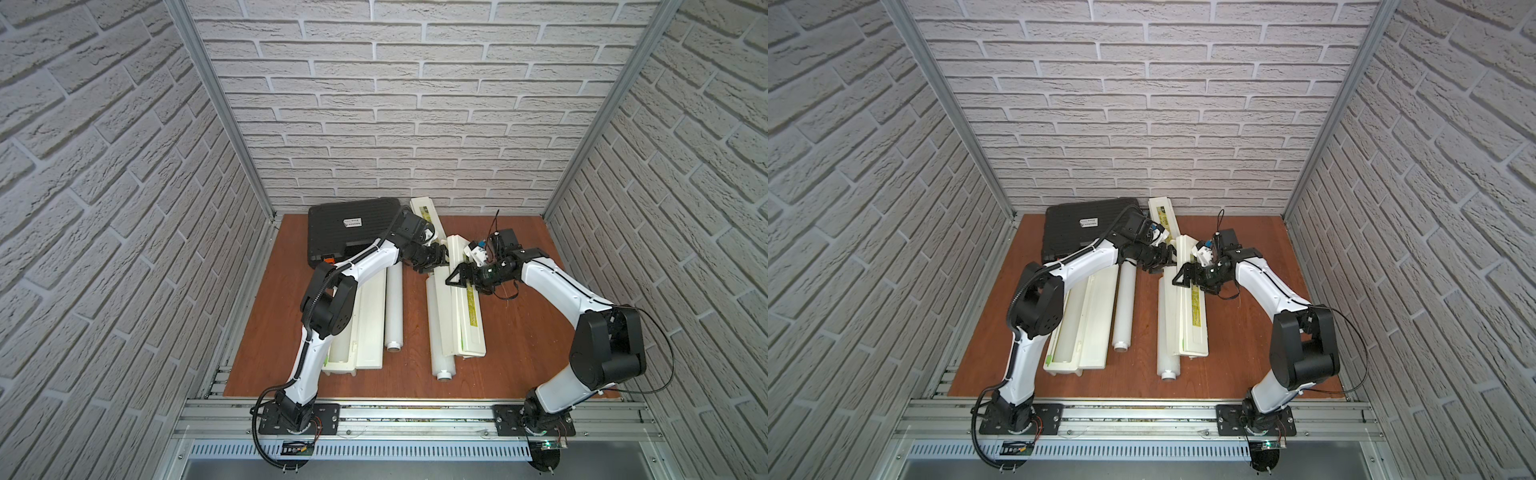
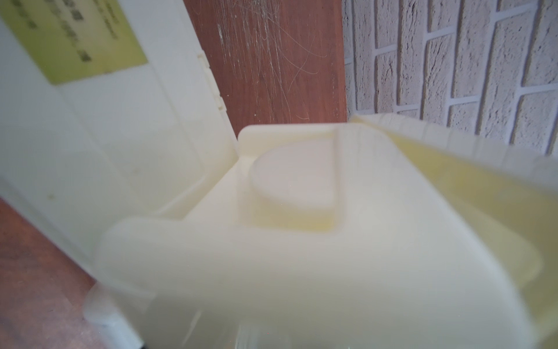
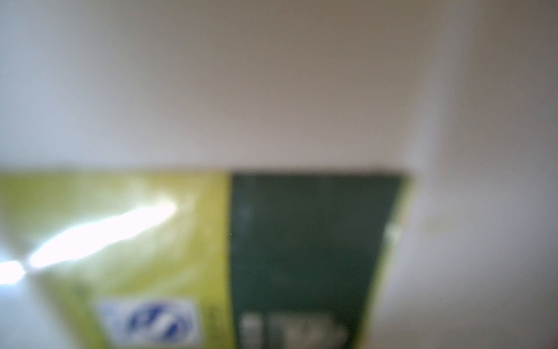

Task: Put plastic wrap rolls into dispensers
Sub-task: Open the lid of the plastic wrap cutting box.

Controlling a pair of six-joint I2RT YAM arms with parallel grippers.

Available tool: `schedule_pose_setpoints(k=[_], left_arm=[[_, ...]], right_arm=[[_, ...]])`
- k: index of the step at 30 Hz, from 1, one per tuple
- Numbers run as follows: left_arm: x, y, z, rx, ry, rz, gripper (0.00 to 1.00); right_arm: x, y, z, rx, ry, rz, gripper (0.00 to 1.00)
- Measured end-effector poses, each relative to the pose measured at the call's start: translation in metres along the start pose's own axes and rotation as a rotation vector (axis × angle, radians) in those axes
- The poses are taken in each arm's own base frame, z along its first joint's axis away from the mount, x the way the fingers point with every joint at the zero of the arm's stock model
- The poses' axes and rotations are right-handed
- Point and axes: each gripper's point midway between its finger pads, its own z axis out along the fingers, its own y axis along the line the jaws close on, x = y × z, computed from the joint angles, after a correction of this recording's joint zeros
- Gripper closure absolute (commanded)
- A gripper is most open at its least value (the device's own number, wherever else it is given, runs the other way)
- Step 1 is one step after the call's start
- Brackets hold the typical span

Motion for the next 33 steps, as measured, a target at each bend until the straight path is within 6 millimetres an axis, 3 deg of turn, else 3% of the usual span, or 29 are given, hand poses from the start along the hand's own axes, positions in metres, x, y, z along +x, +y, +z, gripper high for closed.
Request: schedule_pose_setpoints(k=[9,15,24,29,33], left_arm=[[0.003,0.002,0.002,-0.003,0.006,-0.001,0.52],[0.003,0.002,0.002,-0.003,0.007,-0.002,0.54],[0.010,0.005,0.010,-0.001,0.026,-0.003,0.60],[0.015,0.012,0.005,0.010,0.019,-0.005,0.62],[0.017,0.016,-0.005,0.015,0.011,0.029,0.65]], right_arm=[[0.002,-0.003,-0.001,0.011,0.008,-0.011,0.08],[0.002,-0.004,-0.001,0.018,0.007,0.004,0.06],[0.006,-0.008,-0.003,0.056,0.013,0.016,0.26],[0.009,-0.002,-0.003,0.020,0.026,0.006,0.29],[0.015,0.014,-0.005,-0.084,0.060,0.028,0.30]])
